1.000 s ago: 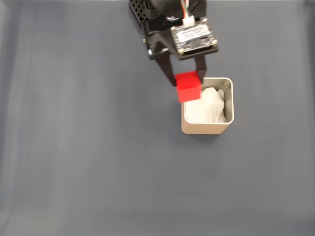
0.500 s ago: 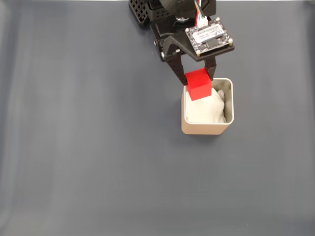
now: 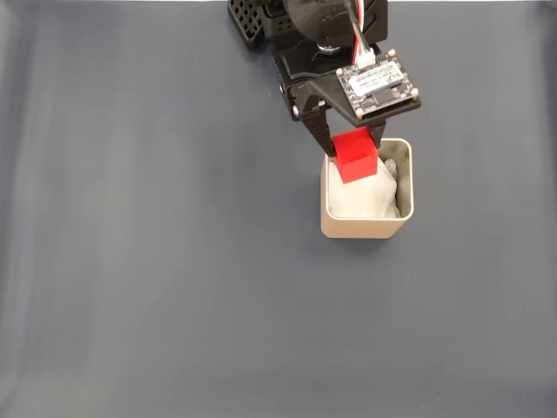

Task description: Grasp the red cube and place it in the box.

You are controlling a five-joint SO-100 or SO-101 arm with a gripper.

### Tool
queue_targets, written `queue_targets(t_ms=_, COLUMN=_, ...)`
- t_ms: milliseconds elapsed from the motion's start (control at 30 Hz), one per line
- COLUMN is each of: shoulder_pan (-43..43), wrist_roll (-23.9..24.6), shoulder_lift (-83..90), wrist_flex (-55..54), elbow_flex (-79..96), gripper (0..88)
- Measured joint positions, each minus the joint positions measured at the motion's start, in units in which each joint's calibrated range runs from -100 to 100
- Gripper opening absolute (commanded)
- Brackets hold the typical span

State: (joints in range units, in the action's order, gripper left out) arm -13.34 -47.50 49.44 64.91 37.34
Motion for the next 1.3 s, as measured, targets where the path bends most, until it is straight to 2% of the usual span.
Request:
queue_targets(t_ms=1000, shoulder_pan=-1.35, wrist_roll=-0.59, shoulder_lift=-3.66, wrist_flex=-4.06, elbow_flex=0.00, gripper=0.9)
queue_targets(t_ms=1167, shoulder_pan=-1.35, wrist_roll=-0.59, shoulder_lift=-3.66, wrist_flex=-4.06, elbow_flex=0.00, gripper=6.8)
queue_targets(t_ms=1300, shoulder_pan=-1.35, wrist_roll=-0.59, shoulder_lift=-3.66, wrist_flex=-4.06, elbow_flex=0.00, gripper=17.7)
